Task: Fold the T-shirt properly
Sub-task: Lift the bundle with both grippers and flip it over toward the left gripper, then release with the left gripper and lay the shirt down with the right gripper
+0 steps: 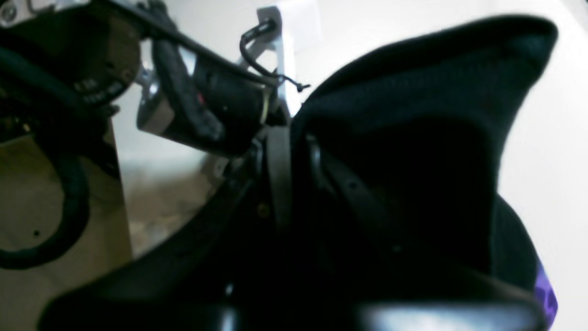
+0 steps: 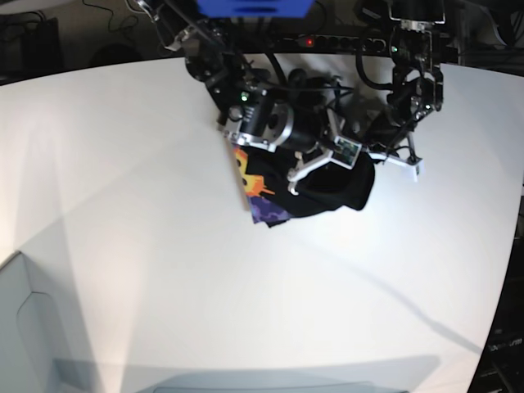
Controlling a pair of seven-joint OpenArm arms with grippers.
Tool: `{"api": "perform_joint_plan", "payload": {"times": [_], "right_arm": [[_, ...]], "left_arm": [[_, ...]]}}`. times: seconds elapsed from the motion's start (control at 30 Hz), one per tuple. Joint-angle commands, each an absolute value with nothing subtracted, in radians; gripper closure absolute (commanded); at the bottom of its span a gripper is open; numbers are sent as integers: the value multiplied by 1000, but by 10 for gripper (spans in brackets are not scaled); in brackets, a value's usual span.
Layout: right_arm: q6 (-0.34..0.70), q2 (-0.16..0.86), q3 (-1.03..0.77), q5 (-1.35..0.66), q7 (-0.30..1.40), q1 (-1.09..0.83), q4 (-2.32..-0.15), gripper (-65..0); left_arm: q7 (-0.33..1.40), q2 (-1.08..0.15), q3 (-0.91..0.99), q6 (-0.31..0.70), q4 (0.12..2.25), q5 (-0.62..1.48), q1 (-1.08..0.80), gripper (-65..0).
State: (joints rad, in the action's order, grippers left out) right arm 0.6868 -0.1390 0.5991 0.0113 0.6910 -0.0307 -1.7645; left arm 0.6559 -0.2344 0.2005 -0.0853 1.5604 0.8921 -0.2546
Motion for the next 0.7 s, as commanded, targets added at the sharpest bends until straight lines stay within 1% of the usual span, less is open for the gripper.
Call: {"api": "perform_joint_plan", "payload": {"times": [0.0,0.13,0.2,0.27,0.4,0.47,0.57,0.63,0.67], "right_arm": [[698,-157,593,2,671,-13,-1788,0],[698,-157,545,2,671,-12,-1828,0],[698,-157,522,2,671,-12,-1844,0],[698,-157,512,2,673,-12,-1854,0],[698,-157,518,2,673,-19,-1854,0],[698,-157,518,1,673,-21,-1847,0],[698,-157,518,1,673,-21,-1834,0],[698,-157,515,1,673,-19,-1834,0],[698,-157,515,1,673,-19,-1834,0]], "left_arm": [[665,-243,206,-88,1575,895,-262,0],[668,-249,211,-90,1587,895,-266,-1],[705,-275,211,-94,1604,895,-271,-1],[745,-280,214,-96,1629,895,-269,-1],[768,-286,214,-97,1687,895,-271,-8],[768,-285,236,-97,1718,895,-278,-46],[771,-286,278,-99,1747,895,-315,-152],[808,-283,318,-99,1753,895,-334,-231],[835,-282,351,-99,1753,895,-340,-257]]}}
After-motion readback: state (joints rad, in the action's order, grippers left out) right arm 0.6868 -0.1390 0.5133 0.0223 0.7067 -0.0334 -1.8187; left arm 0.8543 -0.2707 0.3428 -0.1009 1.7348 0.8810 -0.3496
